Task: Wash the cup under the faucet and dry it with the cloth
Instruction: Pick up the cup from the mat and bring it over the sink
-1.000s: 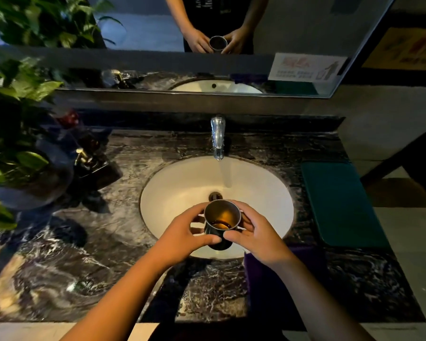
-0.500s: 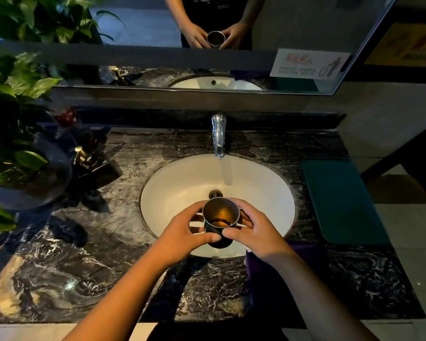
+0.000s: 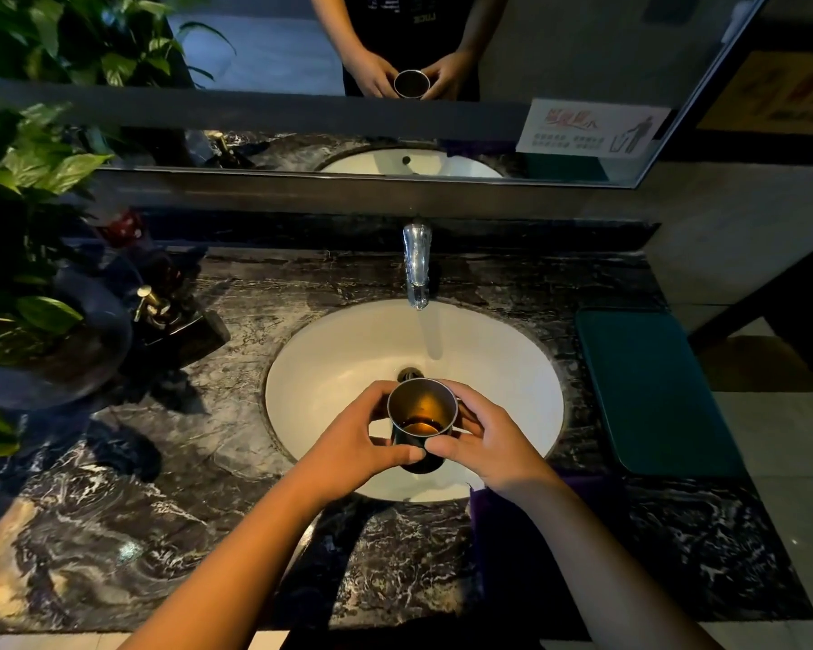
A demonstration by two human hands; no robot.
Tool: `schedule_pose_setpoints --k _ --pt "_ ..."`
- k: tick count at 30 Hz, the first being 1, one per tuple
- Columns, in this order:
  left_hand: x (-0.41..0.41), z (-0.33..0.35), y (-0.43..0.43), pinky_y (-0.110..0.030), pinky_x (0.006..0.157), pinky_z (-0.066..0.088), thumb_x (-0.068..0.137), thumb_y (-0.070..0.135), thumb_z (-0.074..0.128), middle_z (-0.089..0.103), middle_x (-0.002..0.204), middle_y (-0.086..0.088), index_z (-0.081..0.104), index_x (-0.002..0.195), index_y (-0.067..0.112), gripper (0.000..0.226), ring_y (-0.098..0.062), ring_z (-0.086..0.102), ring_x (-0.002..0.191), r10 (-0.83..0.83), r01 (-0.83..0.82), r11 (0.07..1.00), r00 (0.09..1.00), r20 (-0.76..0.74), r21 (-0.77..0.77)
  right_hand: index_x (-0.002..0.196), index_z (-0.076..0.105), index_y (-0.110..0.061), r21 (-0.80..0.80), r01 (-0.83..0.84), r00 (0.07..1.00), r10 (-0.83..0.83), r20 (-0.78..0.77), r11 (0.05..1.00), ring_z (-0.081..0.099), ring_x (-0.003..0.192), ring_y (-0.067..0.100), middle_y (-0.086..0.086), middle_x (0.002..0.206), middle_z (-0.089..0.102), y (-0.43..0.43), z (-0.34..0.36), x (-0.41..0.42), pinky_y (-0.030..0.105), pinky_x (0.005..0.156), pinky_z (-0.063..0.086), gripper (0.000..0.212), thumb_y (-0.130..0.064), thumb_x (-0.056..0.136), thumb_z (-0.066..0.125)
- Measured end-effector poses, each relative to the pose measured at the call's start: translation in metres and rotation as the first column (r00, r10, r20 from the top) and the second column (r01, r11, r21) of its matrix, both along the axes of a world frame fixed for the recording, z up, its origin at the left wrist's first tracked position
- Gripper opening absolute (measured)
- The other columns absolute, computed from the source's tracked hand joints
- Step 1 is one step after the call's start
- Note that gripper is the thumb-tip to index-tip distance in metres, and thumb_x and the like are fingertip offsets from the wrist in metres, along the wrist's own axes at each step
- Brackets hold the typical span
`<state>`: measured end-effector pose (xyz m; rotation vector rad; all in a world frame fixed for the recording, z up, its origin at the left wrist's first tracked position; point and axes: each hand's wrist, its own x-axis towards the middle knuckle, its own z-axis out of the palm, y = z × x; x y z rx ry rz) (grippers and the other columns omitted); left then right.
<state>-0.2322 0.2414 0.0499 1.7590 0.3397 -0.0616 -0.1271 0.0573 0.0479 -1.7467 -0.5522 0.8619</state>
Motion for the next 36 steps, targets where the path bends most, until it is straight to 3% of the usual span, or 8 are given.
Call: schedule_pose_setpoints --k 9,12,16,21,26,30,32,36 --pt "0.031 -0.018 0.020 -0.031 0.090 0.059 0.077 0.015 0.087 0.064 0.130 0.015 0.053 0.134 0.031 0.068 -0.005 0.057 0.125 0.002 -0.002 0.999 1.000 0.003 -0.036 0.132 0.056 -0.041 -0.005 0.034 0.999 -0.034 -0.025 0.999 0.058 0.123 -0.001 -0.023 0.127 0.066 0.018 -0.006 0.024 0.018 0.101 0.049 0.053 -0.017 0.090 0.076" --pt "0.046 -0.023 0.029 -0.040 0.100 0.056 0.076 0.017 0.088 0.063 0.133 0.017 0.052 0.141 0.033 0.076 -0.006 0.056 0.127 -0.002 0.002 1.000 1.000 -0.009 -0.028 0.126 0.057 -0.045 -0.031 0.057 0.998 -0.058 -0.033 0.998 0.058 0.122 -0.005 -0.027 0.124 0.066 0.028 -0.010 0.036 0.021 0.106 0.047 0.048 -0.018 0.090 0.075" --pt "0.064 -0.033 0.039 -0.031 0.109 0.045 0.078 0.014 0.085 0.067 0.129 0.017 0.058 0.135 0.031 0.066 -0.004 0.059 0.123 -0.012 0.012 1.000 1.000 0.001 -0.003 0.133 0.059 -0.033 -0.021 0.085 0.994 -0.087 -0.066 0.996 0.059 0.126 0.009 -0.011 0.130 0.067 0.040 -0.016 0.051 0.032 0.110 0.047 0.049 -0.022 0.088 0.076" --pt "0.083 -0.051 0.049 -0.023 0.102 0.045 0.079 0.016 0.085 0.066 0.128 0.017 0.058 0.134 0.029 0.062 -0.003 0.059 0.120 0.018 -0.019 1.000 0.999 -0.037 -0.014 0.134 0.060 -0.024 -0.070 0.089 0.988 -0.097 -0.120 0.994 0.064 0.121 0.017 -0.001 0.126 0.071 0.055 -0.029 0.073 0.036 0.105 0.052 0.055 -0.027 0.082 0.077" --pt "0.101 -0.074 0.056 -0.024 0.101 0.047 0.079 0.022 0.086 0.064 0.127 0.019 0.057 0.133 0.032 0.062 -0.007 0.058 0.120 0.043 -0.043 0.999 0.993 -0.114 -0.002 0.131 0.060 -0.021 -0.197 0.044 0.977 -0.083 -0.195 0.979 0.066 0.110 0.011 -0.006 0.118 0.070 0.068 -0.037 0.097 0.017 0.083 0.053 0.047 -0.017 0.087 0.076" --pt "0.114 -0.088 0.061 -0.029 0.098 0.047 0.079 0.022 0.086 0.060 0.134 0.014 0.053 0.135 0.035 0.066 -0.015 0.055 0.123 0.059 -0.062 0.998 0.978 -0.200 -0.009 0.124 0.064 -0.020 -0.310 0.013 0.970 -0.087 -0.227 0.950 0.064 0.111 0.018 0.002 0.117 0.070 0.074 -0.044 0.119 0.031 0.093 0.052 0.049 -0.025 0.077 0.078" --pt "0.118 -0.095 0.064 -0.029 0.097 0.046 0.078 0.022 0.087 0.059 0.133 0.015 0.052 0.136 0.035 0.069 -0.015 0.054 0.123 0.081 -0.085 0.996 0.971 -0.225 -0.009 0.122 0.066 -0.012 -0.338 0.121 0.968 -0.187 -0.169 0.933 0.067 0.101 0.020 0.006 0.108 0.071 0.078 -0.044 0.132 0.027 0.083 0.051 0.033 -0.011 0.089 0.068" --pt "0.123 -0.105 0.072 -0.025 0.096 0.043 0.076 0.020 0.088 0.060 0.129 0.019 0.053 0.135 0.036 0.069 -0.012 0.055 0.123 0.110 -0.114 0.994 0.968 -0.224 -0.001 0.112 0.067 -0.008 -0.306 0.371 0.896 -0.424 -0.129 0.877 0.070 0.085 0.019 0.010 0.100 0.073 0.099 -0.031 0.156 0.034 0.082 0.055 0.017 -0.012 0.098 0.058"
